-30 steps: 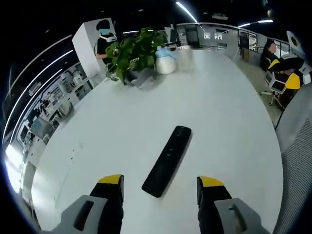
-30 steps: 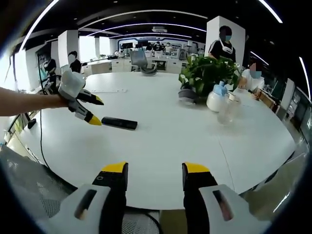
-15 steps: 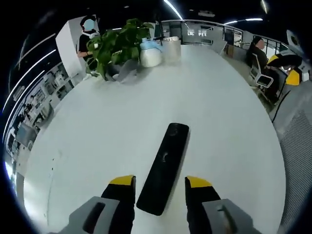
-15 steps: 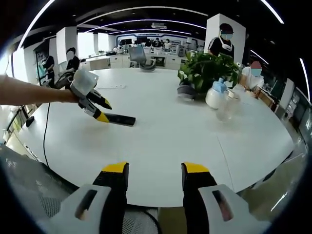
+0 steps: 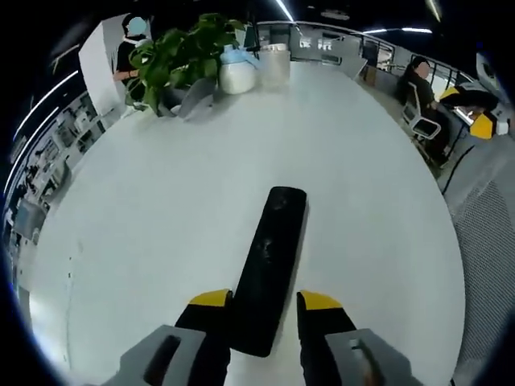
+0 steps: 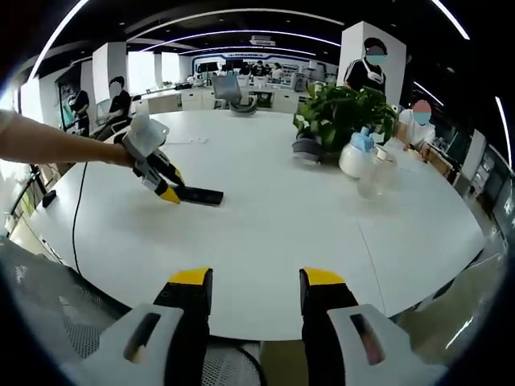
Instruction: Press the specified remote control buttons in sequence, fully releasing each button before pressing the next.
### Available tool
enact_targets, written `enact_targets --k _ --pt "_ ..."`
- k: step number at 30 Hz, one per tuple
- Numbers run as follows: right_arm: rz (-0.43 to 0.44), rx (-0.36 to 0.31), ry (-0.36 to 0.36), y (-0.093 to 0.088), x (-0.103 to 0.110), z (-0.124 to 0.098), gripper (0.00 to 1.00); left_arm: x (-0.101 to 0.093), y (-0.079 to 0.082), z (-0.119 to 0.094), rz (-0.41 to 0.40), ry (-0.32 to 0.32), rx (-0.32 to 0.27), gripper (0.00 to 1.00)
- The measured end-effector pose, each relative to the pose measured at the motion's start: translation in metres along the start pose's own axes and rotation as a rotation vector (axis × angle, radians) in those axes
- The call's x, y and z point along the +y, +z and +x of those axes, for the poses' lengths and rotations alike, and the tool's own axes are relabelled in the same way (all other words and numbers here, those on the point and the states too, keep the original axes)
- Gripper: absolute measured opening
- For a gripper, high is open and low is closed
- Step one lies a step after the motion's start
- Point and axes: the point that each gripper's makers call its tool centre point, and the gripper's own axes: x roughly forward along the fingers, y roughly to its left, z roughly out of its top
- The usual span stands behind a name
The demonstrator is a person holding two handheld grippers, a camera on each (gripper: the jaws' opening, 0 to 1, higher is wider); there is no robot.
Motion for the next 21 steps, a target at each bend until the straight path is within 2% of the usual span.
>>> enact_targets --k 1,2,7,21 --pt "-0.001 0.001 0.000 -0.0001 0.0001 0.0000 0.44 -0.0026 -0.0006 0.0004 -0.021 -0.017 -0.004 0.27" --pt "-0.002 0.002 0.000 -0.0003 0.0002 0.0001 0.44 0.0004 -0.0008 -0.0007 0.005 0.000 -0.010 0.27" --pt "-0.006 0.001 0.004 -0.0001 0.0008 0.0002 0.44 -0.0021 -0.0007 -0.0009 -0.003 0.005 -0.041 0.26" --pt "-0.004 -0.007 0.006 0.0012 0.0010 -0.0003 0.44 -0.0040 -0.0009 -0.0005 0.015 -0.004 -0.072 0.23"
